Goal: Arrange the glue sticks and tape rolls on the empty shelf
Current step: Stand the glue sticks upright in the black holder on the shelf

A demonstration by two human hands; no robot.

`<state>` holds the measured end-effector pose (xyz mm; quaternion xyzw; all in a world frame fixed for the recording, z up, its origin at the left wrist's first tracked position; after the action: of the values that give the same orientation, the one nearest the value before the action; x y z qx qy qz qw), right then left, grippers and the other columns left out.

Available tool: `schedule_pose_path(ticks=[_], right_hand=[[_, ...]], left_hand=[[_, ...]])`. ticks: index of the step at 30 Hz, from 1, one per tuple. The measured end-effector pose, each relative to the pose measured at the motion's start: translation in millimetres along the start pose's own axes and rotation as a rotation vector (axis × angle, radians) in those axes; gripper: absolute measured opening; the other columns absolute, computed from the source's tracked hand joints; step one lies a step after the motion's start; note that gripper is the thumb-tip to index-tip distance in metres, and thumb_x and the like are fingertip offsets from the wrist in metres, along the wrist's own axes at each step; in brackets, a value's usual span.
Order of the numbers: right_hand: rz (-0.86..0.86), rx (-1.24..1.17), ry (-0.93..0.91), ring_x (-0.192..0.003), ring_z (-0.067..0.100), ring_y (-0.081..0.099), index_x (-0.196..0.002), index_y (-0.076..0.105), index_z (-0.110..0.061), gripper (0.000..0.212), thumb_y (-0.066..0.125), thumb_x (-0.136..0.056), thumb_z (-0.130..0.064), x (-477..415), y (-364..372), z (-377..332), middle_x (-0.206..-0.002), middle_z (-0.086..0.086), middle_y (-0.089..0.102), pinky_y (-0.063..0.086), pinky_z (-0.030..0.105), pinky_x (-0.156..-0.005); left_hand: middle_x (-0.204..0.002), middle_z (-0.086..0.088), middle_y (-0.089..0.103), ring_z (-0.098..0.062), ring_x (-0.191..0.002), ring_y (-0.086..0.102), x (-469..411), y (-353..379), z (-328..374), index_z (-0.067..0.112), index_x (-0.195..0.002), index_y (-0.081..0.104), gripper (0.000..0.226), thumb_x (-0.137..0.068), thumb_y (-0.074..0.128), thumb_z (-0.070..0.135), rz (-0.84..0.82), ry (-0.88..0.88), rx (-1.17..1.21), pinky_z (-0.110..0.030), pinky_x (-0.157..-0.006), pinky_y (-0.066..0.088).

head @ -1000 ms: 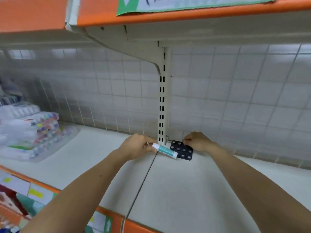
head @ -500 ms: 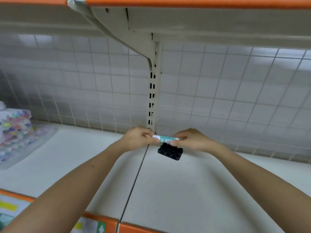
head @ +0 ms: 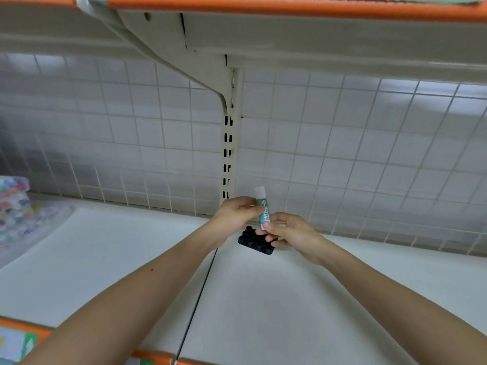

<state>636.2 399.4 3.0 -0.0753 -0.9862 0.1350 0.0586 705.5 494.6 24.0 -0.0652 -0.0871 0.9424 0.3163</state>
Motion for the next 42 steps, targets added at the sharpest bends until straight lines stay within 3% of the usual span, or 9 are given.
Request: schedule_pose_path(ticks=[4,8,15,21,26,31,35,38,42], right_hand=[[0.135,0.144,0.001,-0.075,0.008,0.06,-0.09,0.064,-0.02,0.009,0.058,-0.084,-0.016,1,-18,-9,-0.081,-0.003,0.065,0.049,0.023,-0.071],[0.37,0.088,-0.13,-0.07,0.007,0.062,-0.094,0.062,-0.019,0.011,0.058,-0.085,-0.016,4,-41,-38,-0.089,-0.001,0.066,0.052,0.023,-0.069],[0.37,0.282,-0.184,-0.088,0.009,0.061,-0.095,0.064,-0.024,0.017,0.066,-0.078,-0.026,4,-33,-62,-0.092,-0.008,0.065,0.048,0.024,-0.085],[0.339,0.214,-0.208,-0.083,0.011,0.062,-0.095,0.064,-0.024,0.015,0.065,-0.081,-0.017,4,-41,-66,-0.099,-0.001,0.068,0.052,0.025,-0.084],[0.336,0.205,-0.215,-0.087,0.015,0.065,-0.094,0.063,-0.024,0.014,0.063,-0.083,-0.016,1,-44,-68,-0.1,-0.001,0.068,0.052,0.032,-0.088],[0.384,0.24,-0.208,-0.08,0.009,0.062,-0.098,0.066,-0.018,0.017,0.066,-0.08,-0.018,-5,-45,-61,-0.092,-0.004,0.066,0.045,0.007,-0.066],[0.429,0.258,-0.208,-0.08,0.006,0.06,-0.101,0.068,-0.013,0.022,0.067,-0.079,-0.014,-13,-48,-57,-0.093,-0.001,0.066,0.04,-0.006,-0.06],[0.458,0.287,-0.223,-0.082,0.007,0.059,-0.102,0.068,-0.01,0.022,0.066,-0.08,-0.011,-19,-49,-58,-0.099,0.003,0.068,0.04,-0.007,-0.061],[0.443,0.35,-0.243,-0.085,0.006,0.058,-0.104,0.067,-0.007,0.023,0.064,-0.081,-0.008,-31,-40,-59,-0.106,0.006,0.068,0.043,-0.001,-0.065]], left_hand=[[-0.082,0.006,0.064,-0.006,-0.081,0.061,2,1,6,0.016,-0.091,0.06,0.013,-0.081,0.068,0.017,0.021,0.1,-0.062,-0.002,-0.064,0.044],[-0.076,0.008,0.059,-0.005,-0.076,0.057,2,1,8,0.022,-0.078,0.057,0.018,-0.075,0.074,0.02,0.071,0.151,-0.164,-0.004,-0.064,0.043],[-0.069,0.014,0.054,0.002,-0.066,0.052,4,3,11,0.027,-0.068,0.05,0.028,-0.07,0.078,0.023,0.19,0.201,-0.279,-0.002,-0.06,0.038],[-0.103,0.007,0.063,-0.008,-0.101,0.057,6,8,4,0.019,-0.11,0.058,0.027,-0.085,0.063,0.028,0.056,0.166,-0.269,-0.018,-0.09,0.041],[-0.108,0.002,0.065,-0.004,-0.095,0.055,5,13,5,0.014,-0.118,0.058,0.028,-0.092,0.051,0.019,0.029,0.208,-0.342,-0.003,-0.076,0.039],[-0.1,0.005,0.062,-0.005,-0.092,0.056,6,12,-3,0.013,-0.114,0.06,0.025,-0.091,0.054,0.021,0.048,0.182,-0.295,0.002,-0.071,0.04],[-0.108,0.003,0.06,-0.015,-0.101,0.055,7,13,-27,0.016,-0.117,0.057,0.033,-0.092,0.043,0.031,-0.084,0.186,-0.813,-0.034,-0.091,0.047],[-0.141,0.002,0.041,-0.021,-0.125,0.044,12,16,-51,0.015,-0.132,0.046,0.038,-0.096,0.036,0.024,-0.181,0.123,-1.059,-0.034,-0.101,0.039],[-0.142,-0.002,0.04,-0.023,-0.122,0.044,20,27,-50,0.014,-0.135,0.041,0.04,-0.098,0.028,0.022,-0.143,0.19,-1.174,-0.032,-0.096,0.039]])
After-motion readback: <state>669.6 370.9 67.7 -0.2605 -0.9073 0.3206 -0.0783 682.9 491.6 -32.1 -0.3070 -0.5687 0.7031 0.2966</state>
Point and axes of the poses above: each hand's wrist, its own x-axis away from the middle knuckle, its own y-axis out of the palm, z = x × y, the point moved 9 cm from there along -x, towards the middle knuckle
